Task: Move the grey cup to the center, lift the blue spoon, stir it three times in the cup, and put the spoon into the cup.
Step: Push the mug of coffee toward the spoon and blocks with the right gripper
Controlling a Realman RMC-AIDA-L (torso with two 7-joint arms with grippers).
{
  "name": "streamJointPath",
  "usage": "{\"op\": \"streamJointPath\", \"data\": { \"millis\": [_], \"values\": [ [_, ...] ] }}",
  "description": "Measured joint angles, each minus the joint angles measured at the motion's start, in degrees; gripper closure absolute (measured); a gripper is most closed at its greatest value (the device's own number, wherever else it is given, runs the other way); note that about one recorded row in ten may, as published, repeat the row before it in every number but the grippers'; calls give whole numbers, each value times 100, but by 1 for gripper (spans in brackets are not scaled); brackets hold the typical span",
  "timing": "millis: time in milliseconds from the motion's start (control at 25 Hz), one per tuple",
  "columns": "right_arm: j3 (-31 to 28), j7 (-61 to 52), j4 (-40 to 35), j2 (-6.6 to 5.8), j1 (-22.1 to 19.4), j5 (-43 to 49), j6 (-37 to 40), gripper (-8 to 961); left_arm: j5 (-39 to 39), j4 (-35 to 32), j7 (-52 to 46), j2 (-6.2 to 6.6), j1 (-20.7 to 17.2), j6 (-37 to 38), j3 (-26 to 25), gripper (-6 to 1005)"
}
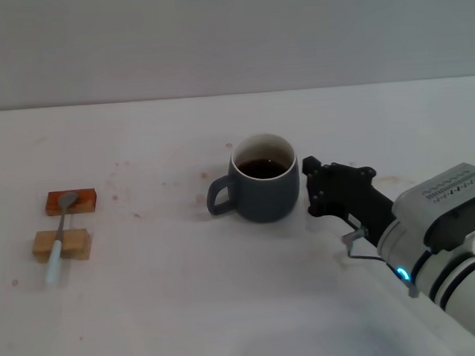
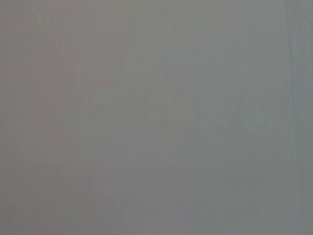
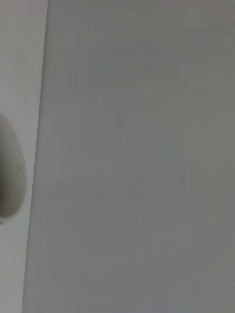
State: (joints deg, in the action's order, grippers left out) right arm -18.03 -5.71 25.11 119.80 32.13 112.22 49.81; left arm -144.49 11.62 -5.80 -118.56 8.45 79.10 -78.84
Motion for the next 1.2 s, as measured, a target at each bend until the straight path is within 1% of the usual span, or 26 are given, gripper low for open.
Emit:
{"op": "streamJointPath", "data": {
  "millis": [440,1200],
  "values": [
    [-26,0,-182,0,-2,-36,-43,954,0,-26,0,0,9,1,-1,187],
    [54,-1,242,0,24,10,-298,954,0,-20,0,0,-15,0,-9,188]
  ]
}}
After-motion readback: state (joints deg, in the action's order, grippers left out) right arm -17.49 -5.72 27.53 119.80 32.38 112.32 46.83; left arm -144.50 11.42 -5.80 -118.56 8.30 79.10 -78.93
